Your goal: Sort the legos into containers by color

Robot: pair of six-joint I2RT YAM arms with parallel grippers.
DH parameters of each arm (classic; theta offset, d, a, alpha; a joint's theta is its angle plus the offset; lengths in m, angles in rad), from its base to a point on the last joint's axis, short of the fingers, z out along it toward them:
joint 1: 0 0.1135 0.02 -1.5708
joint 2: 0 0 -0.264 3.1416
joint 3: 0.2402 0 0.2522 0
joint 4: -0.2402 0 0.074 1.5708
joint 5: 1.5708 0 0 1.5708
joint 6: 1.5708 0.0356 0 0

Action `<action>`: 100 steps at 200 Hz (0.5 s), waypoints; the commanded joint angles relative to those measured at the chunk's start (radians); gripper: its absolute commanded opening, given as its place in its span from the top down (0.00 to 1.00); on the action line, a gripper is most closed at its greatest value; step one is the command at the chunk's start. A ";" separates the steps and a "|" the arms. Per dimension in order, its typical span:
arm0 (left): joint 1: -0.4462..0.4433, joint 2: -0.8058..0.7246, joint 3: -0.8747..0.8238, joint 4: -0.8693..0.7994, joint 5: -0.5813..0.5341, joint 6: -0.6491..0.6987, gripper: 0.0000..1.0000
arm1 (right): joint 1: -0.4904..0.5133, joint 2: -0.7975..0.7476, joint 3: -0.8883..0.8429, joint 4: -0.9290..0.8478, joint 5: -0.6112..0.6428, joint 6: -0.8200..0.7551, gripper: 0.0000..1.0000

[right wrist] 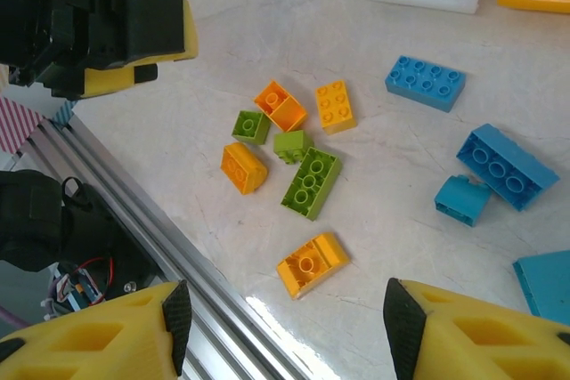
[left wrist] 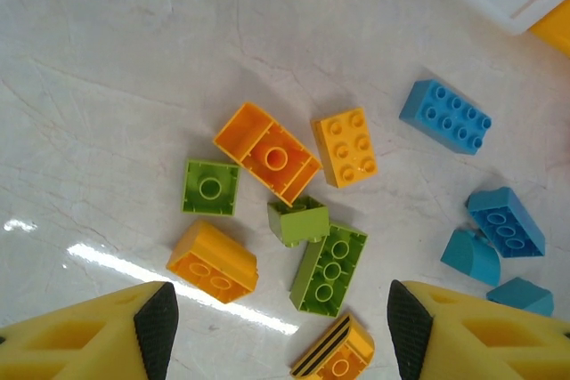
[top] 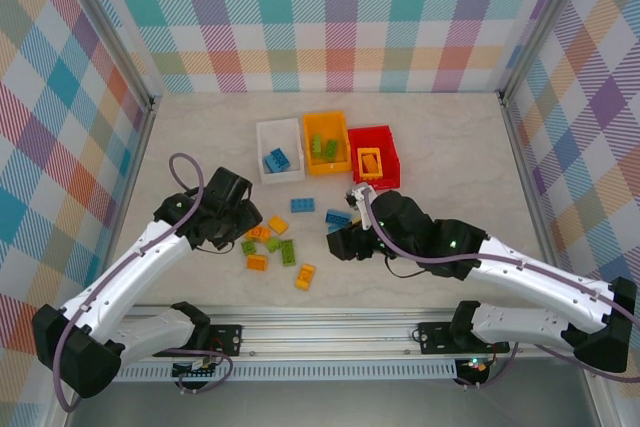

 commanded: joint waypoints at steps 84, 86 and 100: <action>0.013 -0.093 -0.092 0.008 -0.014 -0.204 0.37 | 0.108 0.167 0.044 0.042 0.078 -0.018 0.37; 0.013 -0.099 -0.093 0.005 -0.017 -0.205 0.37 | 0.112 0.178 0.048 0.039 0.079 -0.016 0.37; 0.013 -0.146 -0.106 -0.014 -0.035 -0.216 0.37 | 0.147 0.255 0.081 0.010 0.120 0.015 0.37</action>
